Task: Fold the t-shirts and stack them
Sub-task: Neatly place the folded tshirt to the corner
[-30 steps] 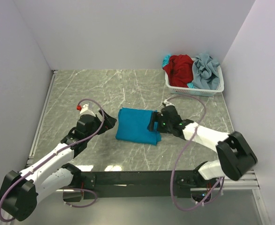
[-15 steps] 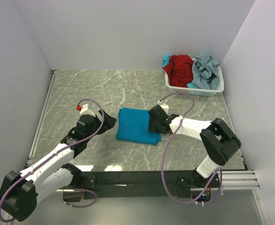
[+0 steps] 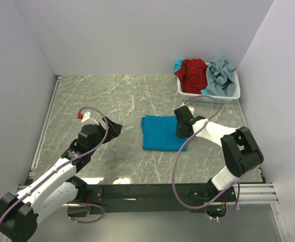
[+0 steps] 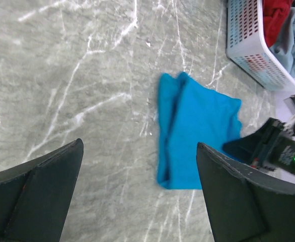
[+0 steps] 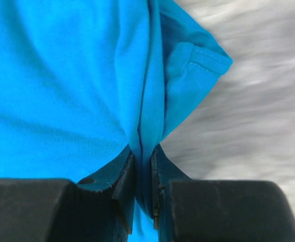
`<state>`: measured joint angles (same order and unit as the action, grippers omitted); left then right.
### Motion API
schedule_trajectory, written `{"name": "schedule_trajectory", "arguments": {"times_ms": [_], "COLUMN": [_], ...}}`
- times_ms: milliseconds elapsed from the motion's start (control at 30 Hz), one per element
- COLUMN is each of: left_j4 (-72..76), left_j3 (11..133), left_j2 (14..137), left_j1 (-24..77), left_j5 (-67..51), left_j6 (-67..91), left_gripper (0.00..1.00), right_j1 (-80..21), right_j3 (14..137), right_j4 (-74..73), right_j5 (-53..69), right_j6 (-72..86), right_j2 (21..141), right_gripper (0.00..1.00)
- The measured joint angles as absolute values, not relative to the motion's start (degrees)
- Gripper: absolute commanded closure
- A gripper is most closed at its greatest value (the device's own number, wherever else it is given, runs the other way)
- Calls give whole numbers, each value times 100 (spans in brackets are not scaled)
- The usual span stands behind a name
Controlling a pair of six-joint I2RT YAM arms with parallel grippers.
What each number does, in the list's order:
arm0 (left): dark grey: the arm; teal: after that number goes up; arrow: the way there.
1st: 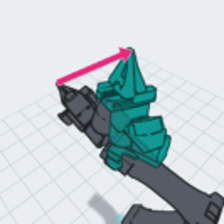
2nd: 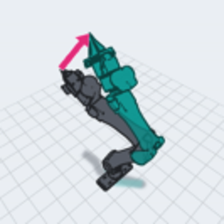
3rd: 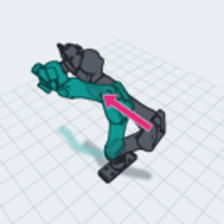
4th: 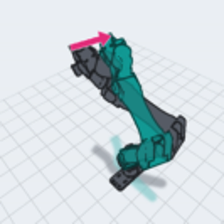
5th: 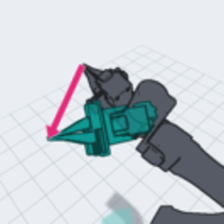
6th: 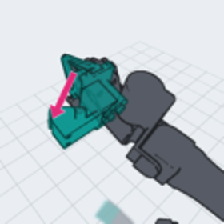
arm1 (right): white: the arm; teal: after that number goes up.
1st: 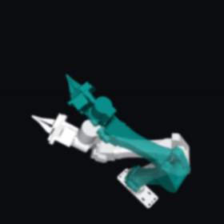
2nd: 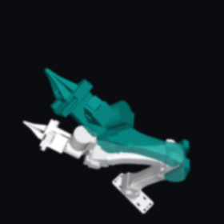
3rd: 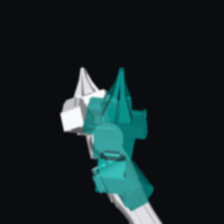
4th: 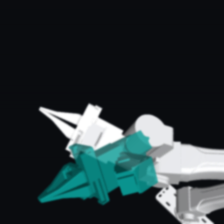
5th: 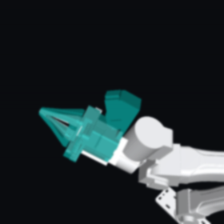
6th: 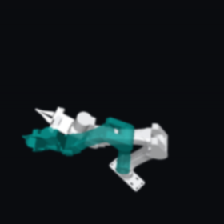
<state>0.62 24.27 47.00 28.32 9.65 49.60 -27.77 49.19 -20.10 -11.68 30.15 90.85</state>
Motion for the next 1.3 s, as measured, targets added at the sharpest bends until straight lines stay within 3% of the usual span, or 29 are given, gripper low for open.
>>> {"name": "schedule_trajectory", "arguments": {"times_ms": [200,867,1200,1300], "left_j4": [67,189,193,187], "left_j3": [2427,2421,2379,2359], "left_j2": [4683,4768,4639,4626], "left_j1": [2832,2832,2832,2832], "left_j5": [1055,1166,1389,1396], "left_j6": [4818,4416,4414,4414], "left_gripper": [1,1,0,1], "right_j1": [-2185,-3,718,843], "right_j3": [5286,5599,5824,5828], "right_j4": [-2674,-2294,-1345,-1068], "right_j5": [-1404,-2322,-2755,-2821], "right_j6": [2106,-16,-683,-843], "right_j2": [9067,9286,9939,10009], "right_gripper": [93,93,81,66]}}
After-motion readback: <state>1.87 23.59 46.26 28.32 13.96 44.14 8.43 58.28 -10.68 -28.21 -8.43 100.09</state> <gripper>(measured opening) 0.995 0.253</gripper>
